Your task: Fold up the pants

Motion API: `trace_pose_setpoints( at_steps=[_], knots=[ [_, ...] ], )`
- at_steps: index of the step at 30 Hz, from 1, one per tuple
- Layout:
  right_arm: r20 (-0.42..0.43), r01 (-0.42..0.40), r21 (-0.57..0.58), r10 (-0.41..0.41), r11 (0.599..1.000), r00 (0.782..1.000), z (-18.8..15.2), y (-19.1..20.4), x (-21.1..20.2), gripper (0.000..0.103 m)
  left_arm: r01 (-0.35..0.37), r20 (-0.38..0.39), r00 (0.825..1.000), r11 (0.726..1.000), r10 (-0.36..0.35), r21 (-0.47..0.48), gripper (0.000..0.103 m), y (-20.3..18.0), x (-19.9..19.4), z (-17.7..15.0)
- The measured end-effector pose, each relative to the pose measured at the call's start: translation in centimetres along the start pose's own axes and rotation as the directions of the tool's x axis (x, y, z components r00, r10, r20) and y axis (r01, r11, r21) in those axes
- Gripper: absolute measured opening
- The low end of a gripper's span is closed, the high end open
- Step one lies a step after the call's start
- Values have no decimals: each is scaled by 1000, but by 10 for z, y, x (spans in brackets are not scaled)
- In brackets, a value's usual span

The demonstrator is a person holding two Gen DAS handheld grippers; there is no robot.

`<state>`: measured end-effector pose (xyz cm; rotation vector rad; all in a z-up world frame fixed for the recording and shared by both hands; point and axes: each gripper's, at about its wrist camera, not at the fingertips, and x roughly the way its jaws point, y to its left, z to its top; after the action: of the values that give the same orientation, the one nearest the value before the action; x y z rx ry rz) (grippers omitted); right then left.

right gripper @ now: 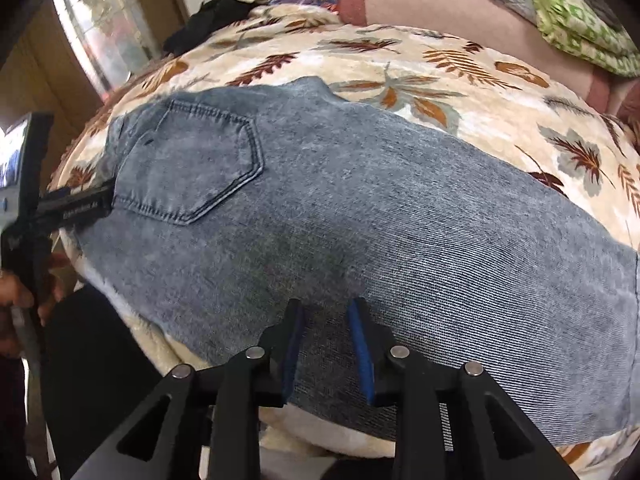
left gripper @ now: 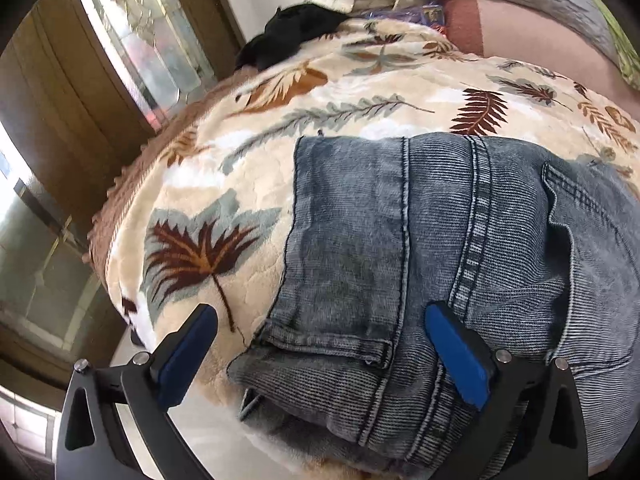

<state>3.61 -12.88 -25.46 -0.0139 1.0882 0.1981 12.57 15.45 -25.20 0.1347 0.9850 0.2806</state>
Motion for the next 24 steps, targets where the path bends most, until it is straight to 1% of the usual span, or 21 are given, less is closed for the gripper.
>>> trace_pose_setpoints(
  at_steps=[1, 2, 3, 5, 7, 9, 11, 13, 16, 18, 19, 20, 22, 24],
  knots=[
    [-14, -30, 1, 30, 1000, 999, 0, -1, -3, 51, 12, -30, 999, 1000, -12, -2, 103, 2, -4, 0],
    [-22, -51, 3, 51, 999, 998, 0, -2, -6, 56, 15, -46, 999, 1000, -14, 7, 103, 2, -10, 0],
    [-14, -52, 3, 52, 999, 999, -1, -5, -13, 61, 12, -39, 999, 1000, -11, 23, 103, 2, -20, 0],
    [46, 25, -12, -24, 1000, 999, -1, -11, -29, 62, 20, -2, 1000, 999, -20, 44, 103, -1, -42, -2],
    [87, 100, -20, -98, 995, 991, -1, -23, -42, 63, 67, 30, 997, 996, -69, 58, 103, -8, -66, -3],
    [106, 167, 8, -167, 986, 980, 0, -43, -53, 63, 156, 46, 986, 984, -160, 81, 103, -21, -90, -4],
    [97, 203, 76, -210, 976, 973, 0, -69, -60, 63, 223, 38, 973, 970, -228, 98, 103, -38, -106, -8],
    [89, 243, 132, -256, 961, 963, -1, -91, -66, 63, 295, 20, 954, 946, -300, 132, 103, -61, -119, -15],
    [66, 252, 211, -271, 944, 960, -6, -116, -76, 63, 335, -9, 941, 922, -339, 195, 103, -93, -127, -28],
    [58, 283, 233, -304, 930, 951, -10, -127, -82, 63, 352, -27, 934, 906, -355, 234, 103, -115, -128, -37],
    [49, 301, 238, -321, 924, 946, -11, -132, -84, 63, 356, -49, 934, 902, -355, 246, 103, -122, -125, -39],
    [41, 313, 252, -333, 916, 942, -13, -138, -86, 63, 369, -76, 929, 894, -362, 252, 103, -130, -123, -41],
    [34, 308, 283, -330, 908, 943, -18, -146, -88, 63, 413, -115, 911, 873, -396, 260, 103, -141, -118, -46],
    [25, 310, 305, -333, 900, 943, -23, -155, -88, 63, 416, -125, 909, 868, -397, 272, 103, -150, -115, -47]
  ],
)
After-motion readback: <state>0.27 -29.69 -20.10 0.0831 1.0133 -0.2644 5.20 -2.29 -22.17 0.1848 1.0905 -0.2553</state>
